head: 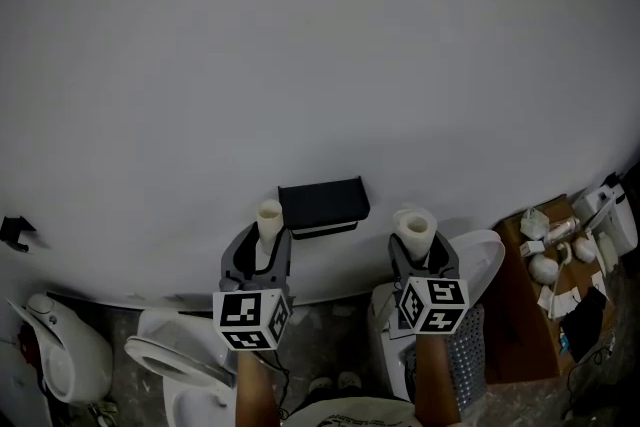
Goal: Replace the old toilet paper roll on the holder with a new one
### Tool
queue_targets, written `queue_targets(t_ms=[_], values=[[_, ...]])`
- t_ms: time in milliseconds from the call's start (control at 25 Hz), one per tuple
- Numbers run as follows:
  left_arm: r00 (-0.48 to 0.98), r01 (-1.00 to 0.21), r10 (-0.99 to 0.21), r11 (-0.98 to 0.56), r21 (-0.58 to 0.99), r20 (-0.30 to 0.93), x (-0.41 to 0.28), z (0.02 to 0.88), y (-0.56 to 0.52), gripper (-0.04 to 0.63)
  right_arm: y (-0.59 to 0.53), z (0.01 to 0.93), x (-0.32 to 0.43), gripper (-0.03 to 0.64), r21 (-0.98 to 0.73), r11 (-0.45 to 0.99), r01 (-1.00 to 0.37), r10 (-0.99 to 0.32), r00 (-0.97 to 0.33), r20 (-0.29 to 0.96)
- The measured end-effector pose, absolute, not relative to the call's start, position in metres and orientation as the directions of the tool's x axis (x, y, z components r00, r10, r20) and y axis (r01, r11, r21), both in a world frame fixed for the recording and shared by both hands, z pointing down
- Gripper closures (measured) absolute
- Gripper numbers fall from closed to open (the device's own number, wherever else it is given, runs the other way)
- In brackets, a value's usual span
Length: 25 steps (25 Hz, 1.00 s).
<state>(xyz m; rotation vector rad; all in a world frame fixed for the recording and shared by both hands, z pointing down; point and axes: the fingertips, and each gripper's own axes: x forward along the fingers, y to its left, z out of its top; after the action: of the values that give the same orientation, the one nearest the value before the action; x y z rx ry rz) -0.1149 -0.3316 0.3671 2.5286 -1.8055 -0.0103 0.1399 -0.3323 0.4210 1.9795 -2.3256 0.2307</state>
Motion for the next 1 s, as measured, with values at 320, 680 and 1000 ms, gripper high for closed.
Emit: queue_targets(t_ms=[320, 680, 1000], values=[[0.306, -0.952, -0.952, -0.306, 0.025, 0.008, -0.129, 0.365, -0.328, 0.410, -0.348, 0.425, 0.138, 0.314, 0.089, 0.188, -0.978, -0.967, -0.169, 0.190], [0.287, -0.957, -0.958, -0.287, 0.033, 0.009, -0.142, 0.366, -0.328, 0.410, -0.372, 0.431, 0.135, 0.314, 0.491, 0.263, -0.830, -0.955, -0.151, 0.256], [0.284, -0.959, -0.959, -0.283, 0.031, 0.012, -0.144, 0.367, -0.324, 0.410, -0.381, 0.451, 0.127, 0.314, 0.817, 0.296, -0.495, -0.954, -0.104, 0.283]])
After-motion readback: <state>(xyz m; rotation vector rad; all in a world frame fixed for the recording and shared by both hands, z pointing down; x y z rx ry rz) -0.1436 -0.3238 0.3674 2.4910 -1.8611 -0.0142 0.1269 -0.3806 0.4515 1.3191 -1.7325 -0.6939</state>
